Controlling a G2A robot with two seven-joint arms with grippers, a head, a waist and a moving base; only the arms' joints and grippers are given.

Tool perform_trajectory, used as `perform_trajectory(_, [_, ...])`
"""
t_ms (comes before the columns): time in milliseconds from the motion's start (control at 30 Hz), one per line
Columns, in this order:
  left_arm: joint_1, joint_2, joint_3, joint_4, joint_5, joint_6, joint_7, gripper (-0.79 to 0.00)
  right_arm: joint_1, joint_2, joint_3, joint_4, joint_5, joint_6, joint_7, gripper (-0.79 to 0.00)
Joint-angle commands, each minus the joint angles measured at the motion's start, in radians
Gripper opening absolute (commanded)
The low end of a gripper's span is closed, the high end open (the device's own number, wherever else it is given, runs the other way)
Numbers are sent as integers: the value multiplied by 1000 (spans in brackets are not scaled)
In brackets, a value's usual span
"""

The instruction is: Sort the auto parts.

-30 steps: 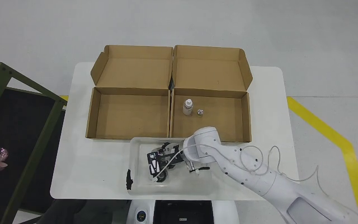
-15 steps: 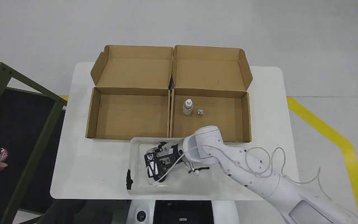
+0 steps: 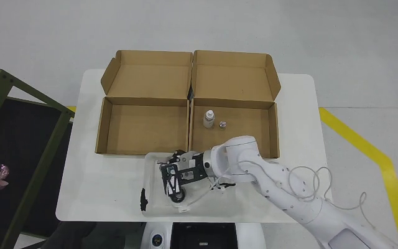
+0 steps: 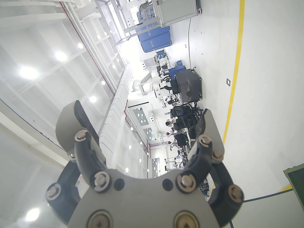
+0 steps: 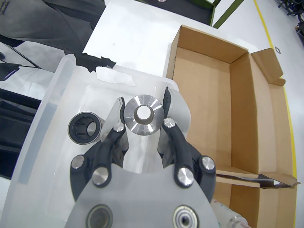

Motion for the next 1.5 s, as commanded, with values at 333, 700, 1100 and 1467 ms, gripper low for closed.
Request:
perform_trajectory(333, [0, 0, 0, 0, 0, 0, 0, 0, 1, 6, 82, 23, 27, 22, -95, -785])
perform_trajectory(700, [0, 0, 0, 0, 0, 0, 0, 0, 54, -13, 91, 119, 56, 54, -164, -785])
perform_trajectory(1100, [0, 0, 0, 0, 0, 0, 0, 0, 158, -55, 47, 280, 57, 124, -155, -785])
perform_trajectory(1467, [0, 0, 0, 0, 0, 0, 0, 0, 256, -114, -34, 434, 47, 193, -112, -785])
